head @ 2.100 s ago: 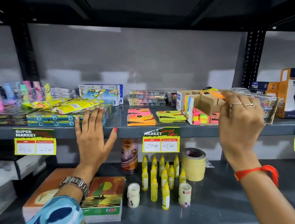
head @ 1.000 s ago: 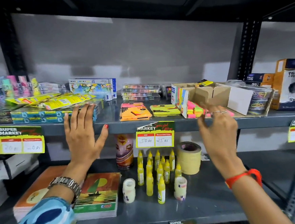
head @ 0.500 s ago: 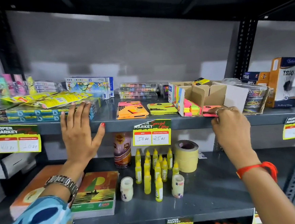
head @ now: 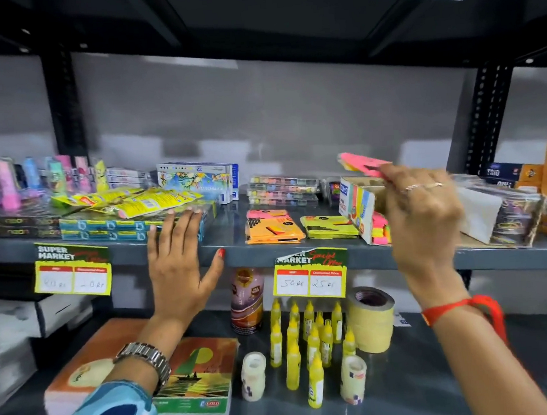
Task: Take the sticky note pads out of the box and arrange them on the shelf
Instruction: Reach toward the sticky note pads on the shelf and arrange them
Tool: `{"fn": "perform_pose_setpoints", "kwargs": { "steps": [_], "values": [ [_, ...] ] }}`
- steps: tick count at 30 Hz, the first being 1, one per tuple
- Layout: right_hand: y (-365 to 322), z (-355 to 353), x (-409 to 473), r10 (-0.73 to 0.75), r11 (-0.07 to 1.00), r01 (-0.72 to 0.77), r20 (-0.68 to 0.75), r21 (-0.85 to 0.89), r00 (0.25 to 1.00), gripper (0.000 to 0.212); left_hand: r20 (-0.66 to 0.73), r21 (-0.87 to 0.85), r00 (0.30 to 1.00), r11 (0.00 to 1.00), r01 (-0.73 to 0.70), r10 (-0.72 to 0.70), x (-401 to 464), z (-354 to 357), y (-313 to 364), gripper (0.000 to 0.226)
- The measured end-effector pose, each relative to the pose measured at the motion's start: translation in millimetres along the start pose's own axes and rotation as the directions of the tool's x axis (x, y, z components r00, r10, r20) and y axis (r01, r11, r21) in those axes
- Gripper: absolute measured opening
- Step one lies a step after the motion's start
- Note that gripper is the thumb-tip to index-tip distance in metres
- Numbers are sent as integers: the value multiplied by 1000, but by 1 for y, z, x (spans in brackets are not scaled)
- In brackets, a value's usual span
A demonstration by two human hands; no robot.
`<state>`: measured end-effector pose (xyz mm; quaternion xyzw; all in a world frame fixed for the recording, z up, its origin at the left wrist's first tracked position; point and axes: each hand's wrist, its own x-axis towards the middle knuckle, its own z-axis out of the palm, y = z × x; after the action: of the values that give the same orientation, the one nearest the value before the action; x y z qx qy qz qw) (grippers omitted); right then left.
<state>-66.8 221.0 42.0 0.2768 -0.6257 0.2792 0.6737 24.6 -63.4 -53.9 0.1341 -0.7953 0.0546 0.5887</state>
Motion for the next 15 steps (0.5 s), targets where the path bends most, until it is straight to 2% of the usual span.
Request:
{"fn": "perform_pose_setpoints", "kwargs": {
  "steps": [2,4,8,12,15],
  "values": [
    [-25,22,6,-51,997,43,112,66,992,20,5,-17,1000,1000,7,-6,0,0,0,69],
    [-48,46,13,-64,993,31,285,118,957,18,10,-16,1000,1000,11,-11,1,1,0,68],
    [-74,90,18,-44,999,38,628,22,777,12,9,10,1000,1000,-4,4,0,0,-2,66],
    [-78,115,10,-72,996,81,729,23,681,15,4,13,1000,1000,-8,8,1,0,-1,65],
    [-77,120,7,-66,997,-3,841,80,537,22,9,17,1000,1000,-12,12,-1,1,0,66]
  ]
}}
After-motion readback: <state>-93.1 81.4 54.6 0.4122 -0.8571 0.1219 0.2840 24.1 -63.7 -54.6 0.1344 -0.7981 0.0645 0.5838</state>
